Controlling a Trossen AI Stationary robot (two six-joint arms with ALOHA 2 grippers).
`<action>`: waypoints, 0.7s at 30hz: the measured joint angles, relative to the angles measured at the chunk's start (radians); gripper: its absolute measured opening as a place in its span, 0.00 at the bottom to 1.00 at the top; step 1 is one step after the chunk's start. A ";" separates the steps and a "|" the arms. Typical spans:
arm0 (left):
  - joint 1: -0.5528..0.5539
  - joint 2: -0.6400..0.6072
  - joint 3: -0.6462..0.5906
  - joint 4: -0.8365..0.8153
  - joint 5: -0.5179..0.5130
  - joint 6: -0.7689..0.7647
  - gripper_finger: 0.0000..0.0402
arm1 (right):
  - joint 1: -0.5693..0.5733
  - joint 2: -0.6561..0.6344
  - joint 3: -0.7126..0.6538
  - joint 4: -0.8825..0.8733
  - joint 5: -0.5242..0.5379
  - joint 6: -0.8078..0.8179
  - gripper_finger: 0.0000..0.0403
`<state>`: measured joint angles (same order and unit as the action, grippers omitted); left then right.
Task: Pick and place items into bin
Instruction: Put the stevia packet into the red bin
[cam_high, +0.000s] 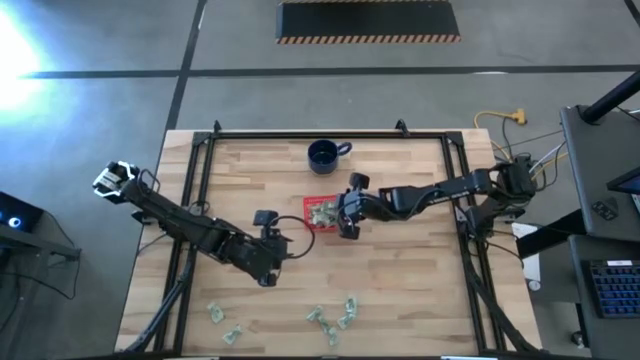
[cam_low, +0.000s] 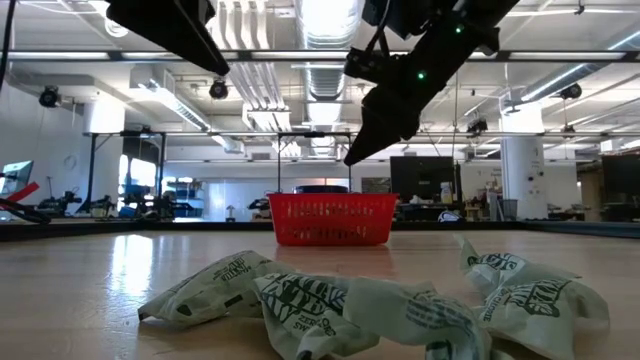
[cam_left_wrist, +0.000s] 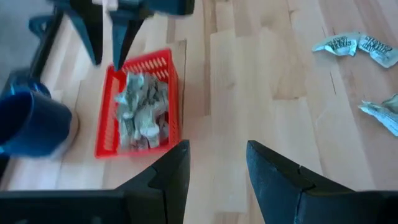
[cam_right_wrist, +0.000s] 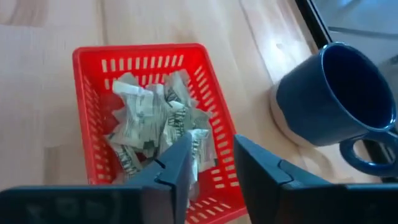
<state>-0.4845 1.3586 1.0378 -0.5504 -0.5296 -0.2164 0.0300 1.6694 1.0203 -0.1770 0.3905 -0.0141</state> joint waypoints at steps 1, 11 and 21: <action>-0.005 0.000 0.000 -0.018 0.001 -0.029 0.35 | 0.007 -0.004 0.000 -0.003 -0.001 -0.016 0.30; -0.155 0.004 -0.011 -0.394 0.144 -0.596 0.35 | 0.156 -0.040 -0.002 -0.028 -0.007 -0.144 0.33; -0.320 0.069 -0.013 -0.438 0.346 -1.005 0.35 | 0.283 -0.083 -0.004 -0.033 -0.008 -0.213 0.29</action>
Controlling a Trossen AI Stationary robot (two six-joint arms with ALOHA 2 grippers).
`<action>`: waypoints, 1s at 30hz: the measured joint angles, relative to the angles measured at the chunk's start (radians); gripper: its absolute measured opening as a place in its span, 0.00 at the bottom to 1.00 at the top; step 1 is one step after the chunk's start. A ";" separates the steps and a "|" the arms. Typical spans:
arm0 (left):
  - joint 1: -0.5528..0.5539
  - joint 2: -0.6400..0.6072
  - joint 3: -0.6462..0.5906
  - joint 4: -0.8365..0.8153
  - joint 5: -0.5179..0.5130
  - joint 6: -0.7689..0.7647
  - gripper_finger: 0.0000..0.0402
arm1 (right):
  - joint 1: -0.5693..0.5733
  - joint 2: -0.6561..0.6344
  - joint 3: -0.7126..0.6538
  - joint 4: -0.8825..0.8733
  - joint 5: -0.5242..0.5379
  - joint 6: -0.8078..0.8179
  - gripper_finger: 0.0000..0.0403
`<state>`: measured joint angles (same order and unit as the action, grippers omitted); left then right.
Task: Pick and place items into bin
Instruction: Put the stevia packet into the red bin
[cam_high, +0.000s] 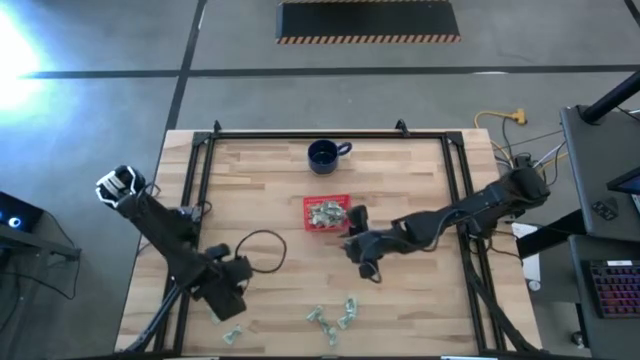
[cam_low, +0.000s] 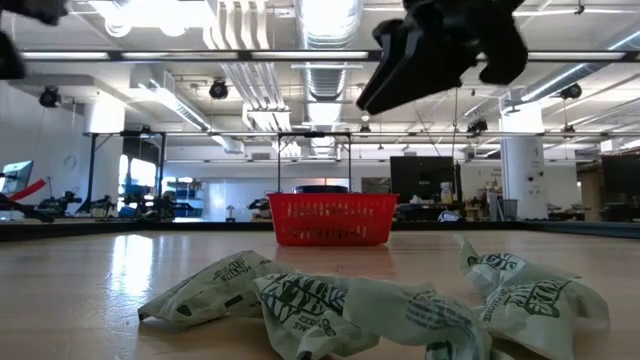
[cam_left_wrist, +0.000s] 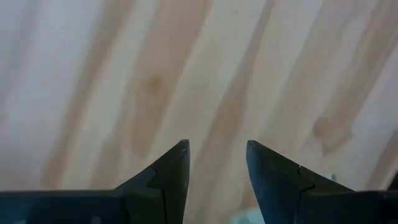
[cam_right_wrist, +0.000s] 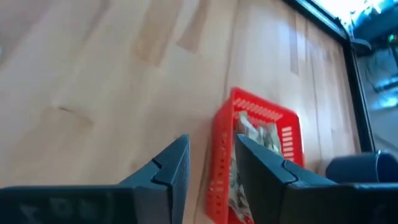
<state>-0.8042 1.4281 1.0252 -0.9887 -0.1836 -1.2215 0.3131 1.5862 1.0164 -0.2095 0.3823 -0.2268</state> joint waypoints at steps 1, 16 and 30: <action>-0.011 0.013 0.000 0.000 0.032 -0.032 0.35 | 0.010 -0.011 0.000 -0.004 -0.002 0.002 0.29; -0.159 0.115 -0.005 0.001 0.236 -0.292 0.35 | 0.204 -0.199 0.000 -0.049 -0.050 0.136 0.24; -0.251 0.244 0.016 0.062 0.232 0.215 0.35 | 0.325 -0.215 0.000 0.009 -0.042 0.149 0.19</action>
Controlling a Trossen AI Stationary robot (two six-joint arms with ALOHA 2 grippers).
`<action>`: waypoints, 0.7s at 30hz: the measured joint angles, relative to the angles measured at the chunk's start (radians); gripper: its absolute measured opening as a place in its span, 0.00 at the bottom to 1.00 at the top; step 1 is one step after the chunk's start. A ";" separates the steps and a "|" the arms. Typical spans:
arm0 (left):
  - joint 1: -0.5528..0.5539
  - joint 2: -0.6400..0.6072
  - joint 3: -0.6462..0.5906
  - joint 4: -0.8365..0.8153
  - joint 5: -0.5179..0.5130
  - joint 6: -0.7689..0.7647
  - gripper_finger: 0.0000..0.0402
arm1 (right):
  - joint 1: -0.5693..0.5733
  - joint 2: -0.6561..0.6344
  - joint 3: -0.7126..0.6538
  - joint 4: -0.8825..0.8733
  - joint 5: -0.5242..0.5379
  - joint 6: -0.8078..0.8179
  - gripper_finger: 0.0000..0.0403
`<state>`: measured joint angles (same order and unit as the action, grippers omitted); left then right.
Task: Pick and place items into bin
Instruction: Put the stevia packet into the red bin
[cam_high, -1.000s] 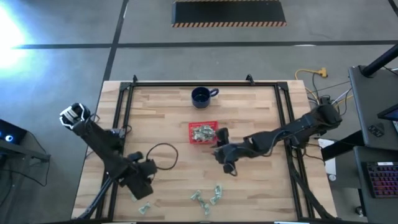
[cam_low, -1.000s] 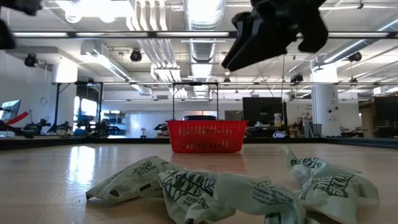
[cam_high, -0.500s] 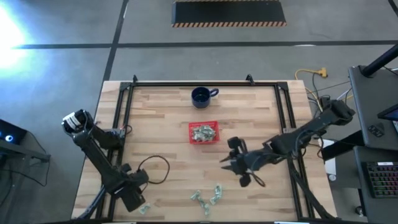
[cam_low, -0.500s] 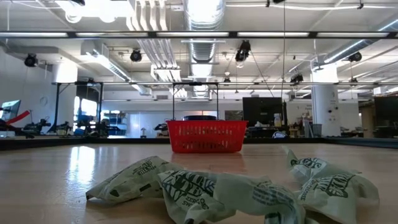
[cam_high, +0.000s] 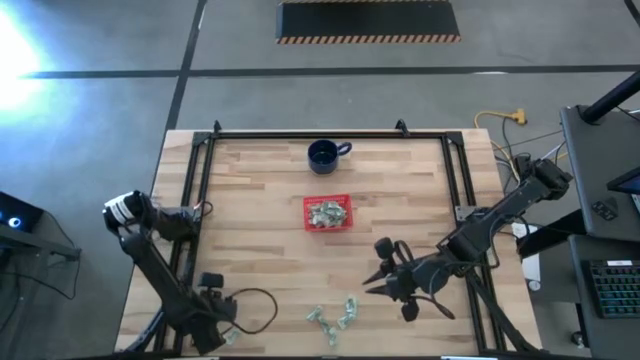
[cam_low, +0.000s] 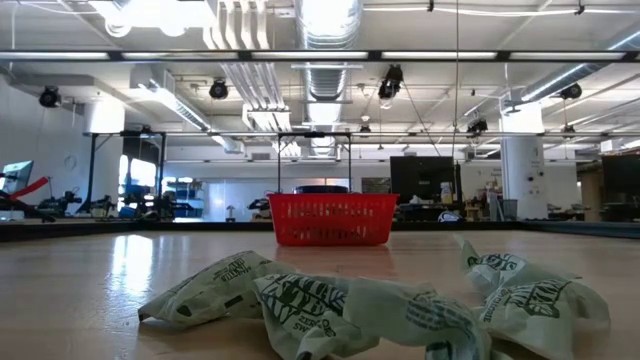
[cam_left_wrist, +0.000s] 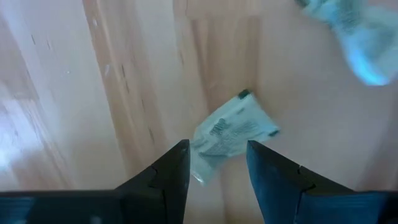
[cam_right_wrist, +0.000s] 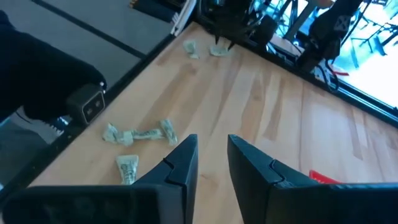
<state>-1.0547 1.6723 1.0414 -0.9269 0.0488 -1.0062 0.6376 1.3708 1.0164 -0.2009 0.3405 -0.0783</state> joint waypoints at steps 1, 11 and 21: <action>-0.001 0.014 -0.002 -0.003 -0.001 0.009 0.35 | 0.000 0.002 0.000 0.003 0.000 0.001 0.19; -0.006 0.088 0.010 0.000 0.014 0.097 0.35 | 0.000 0.006 0.000 0.006 0.001 0.012 0.17; -0.004 0.058 -0.004 0.034 0.008 -0.008 0.28 | 0.000 0.006 0.000 0.006 0.001 0.008 0.17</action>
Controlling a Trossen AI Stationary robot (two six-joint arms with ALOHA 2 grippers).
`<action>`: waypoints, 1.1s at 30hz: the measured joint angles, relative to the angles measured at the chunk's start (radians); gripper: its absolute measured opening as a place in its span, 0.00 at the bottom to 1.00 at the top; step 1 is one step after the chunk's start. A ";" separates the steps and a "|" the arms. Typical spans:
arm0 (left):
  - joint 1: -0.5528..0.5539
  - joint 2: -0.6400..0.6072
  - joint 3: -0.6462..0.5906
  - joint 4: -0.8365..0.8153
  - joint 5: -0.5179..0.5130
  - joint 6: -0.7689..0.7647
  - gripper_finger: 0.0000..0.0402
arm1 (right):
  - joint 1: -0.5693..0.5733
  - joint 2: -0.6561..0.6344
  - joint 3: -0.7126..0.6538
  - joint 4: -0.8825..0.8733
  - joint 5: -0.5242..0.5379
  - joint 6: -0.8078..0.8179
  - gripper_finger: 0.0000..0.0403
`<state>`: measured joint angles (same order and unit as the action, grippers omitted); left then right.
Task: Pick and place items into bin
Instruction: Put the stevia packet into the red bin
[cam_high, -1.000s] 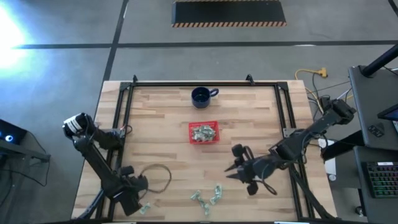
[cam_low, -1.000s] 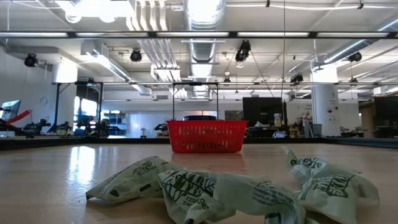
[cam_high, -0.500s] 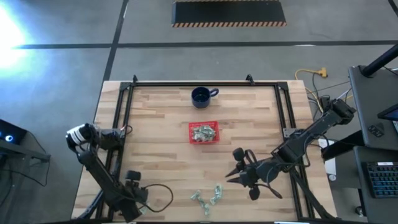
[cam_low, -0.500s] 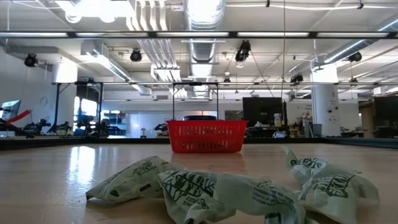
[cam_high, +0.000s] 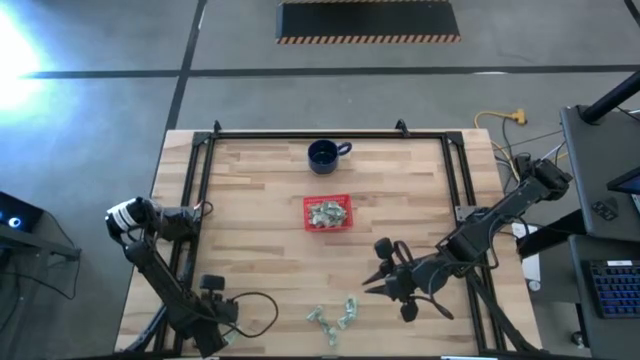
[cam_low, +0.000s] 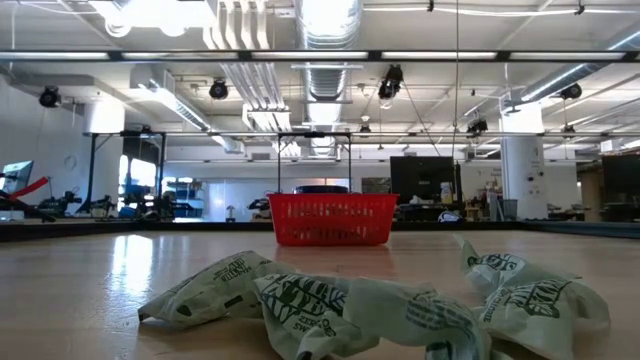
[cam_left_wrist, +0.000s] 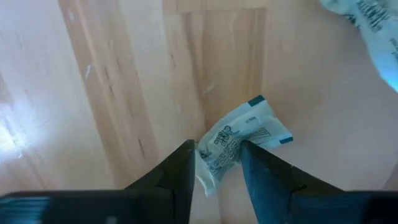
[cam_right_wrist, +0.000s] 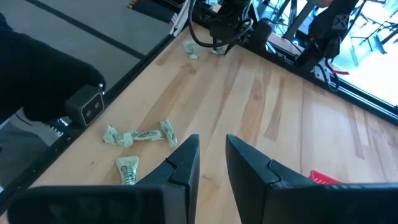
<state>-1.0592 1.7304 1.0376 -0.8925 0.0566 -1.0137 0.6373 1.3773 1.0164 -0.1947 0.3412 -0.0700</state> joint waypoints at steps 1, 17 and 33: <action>0.000 0.000 0.000 0.003 0.000 -0.001 0.26 | 0.000 0.000 0.000 0.000 0.000 0.000 0.17; 0.068 -0.023 0.027 -0.143 0.010 -0.060 0.02 | 0.000 0.000 0.002 0.023 0.000 -0.019 0.17; 0.380 -0.109 0.048 -0.141 -0.885 0.195 0.02 | 0.000 0.000 0.002 0.022 0.000 -0.019 0.17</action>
<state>-0.6789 1.6218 1.0854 -1.0333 -0.8286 -0.8183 0.6369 1.3773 1.0187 -0.1730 0.3416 -0.0887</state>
